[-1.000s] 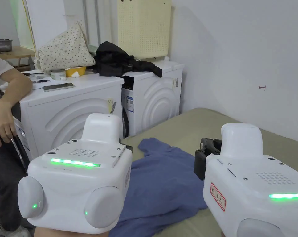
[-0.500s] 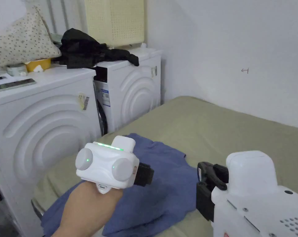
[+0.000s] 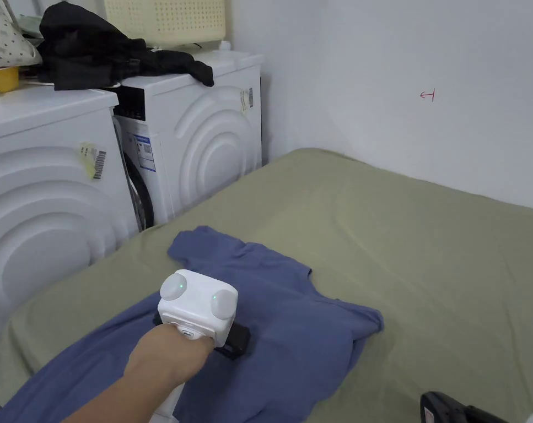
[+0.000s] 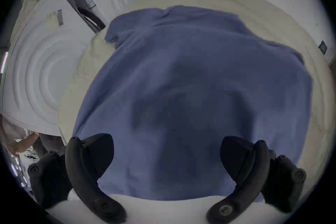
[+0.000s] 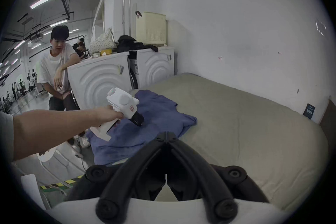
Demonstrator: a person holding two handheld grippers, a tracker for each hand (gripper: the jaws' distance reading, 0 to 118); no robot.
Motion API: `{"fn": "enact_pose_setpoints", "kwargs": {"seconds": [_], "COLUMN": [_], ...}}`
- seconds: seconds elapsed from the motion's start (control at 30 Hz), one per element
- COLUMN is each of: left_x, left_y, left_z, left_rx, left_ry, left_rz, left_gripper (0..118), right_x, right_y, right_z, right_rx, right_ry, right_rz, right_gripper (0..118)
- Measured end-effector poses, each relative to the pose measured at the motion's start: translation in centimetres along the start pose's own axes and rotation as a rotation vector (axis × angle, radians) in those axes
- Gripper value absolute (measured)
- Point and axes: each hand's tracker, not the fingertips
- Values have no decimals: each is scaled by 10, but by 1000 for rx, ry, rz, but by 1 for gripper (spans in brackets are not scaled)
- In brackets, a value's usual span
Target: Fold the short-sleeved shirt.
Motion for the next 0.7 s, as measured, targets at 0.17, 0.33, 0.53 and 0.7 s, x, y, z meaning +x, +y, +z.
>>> {"fn": "enact_pose_setpoints", "kwargs": {"seconds": [0.17,0.33,0.53,0.7], "left_x": [-10,-24,-16,-28], "left_y": [-6,-12,-7,-21], "left_z": [-27,-17,23,53], "left_rx": [-57,-43,-7,61], "left_ry": [-72,-174,-134,-168], "left_rz": [95,130,50,153], "left_gripper": [117,79,0,0], "right_x": [7,11,20,23], "right_y": [-11,-16,-18,-18], "right_z": [-8,-3,13,34], "right_rx": [-36,-53,-54,-42], "right_ry": [4,-17,-39,-54], "right_rz": [-24,-26,-76,-90], "right_gripper": [1,1,1,1]}}
